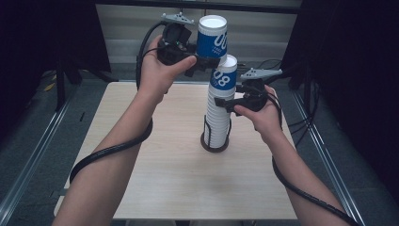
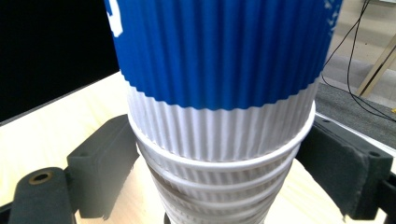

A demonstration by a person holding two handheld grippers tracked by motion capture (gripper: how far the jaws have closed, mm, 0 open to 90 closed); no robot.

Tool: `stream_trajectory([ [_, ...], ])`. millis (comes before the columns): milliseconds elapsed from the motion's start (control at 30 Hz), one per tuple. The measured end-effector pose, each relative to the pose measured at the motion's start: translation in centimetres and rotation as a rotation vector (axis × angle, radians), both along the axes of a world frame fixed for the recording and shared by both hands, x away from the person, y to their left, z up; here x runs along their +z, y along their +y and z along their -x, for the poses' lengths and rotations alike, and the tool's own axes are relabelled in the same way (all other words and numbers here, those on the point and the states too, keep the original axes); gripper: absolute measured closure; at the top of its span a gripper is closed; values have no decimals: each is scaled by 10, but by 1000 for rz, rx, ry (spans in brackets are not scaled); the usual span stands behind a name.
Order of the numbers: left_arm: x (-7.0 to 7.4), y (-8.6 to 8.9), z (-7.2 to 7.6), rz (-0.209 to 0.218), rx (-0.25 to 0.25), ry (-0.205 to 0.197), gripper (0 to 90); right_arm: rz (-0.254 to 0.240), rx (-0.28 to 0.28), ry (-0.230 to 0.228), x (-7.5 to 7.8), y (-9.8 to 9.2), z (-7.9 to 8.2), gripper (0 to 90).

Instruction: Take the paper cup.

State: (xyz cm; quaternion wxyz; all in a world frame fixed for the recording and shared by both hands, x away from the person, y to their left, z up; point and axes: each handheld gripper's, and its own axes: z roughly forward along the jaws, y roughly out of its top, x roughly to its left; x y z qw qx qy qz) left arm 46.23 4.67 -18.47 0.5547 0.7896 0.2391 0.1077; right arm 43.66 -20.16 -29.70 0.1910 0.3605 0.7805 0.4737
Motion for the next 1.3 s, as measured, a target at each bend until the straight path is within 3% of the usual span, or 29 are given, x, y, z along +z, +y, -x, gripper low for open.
stream_trajectory([
  [867, -27, 44, 7, 16, 49, 22, 206, 6, -3, -5, -2, -4, 5, 125],
  [1300, -45, 59, 11, -2, 58, 36, 206, 12, 3, -2, -4, -7, 8, 130],
])
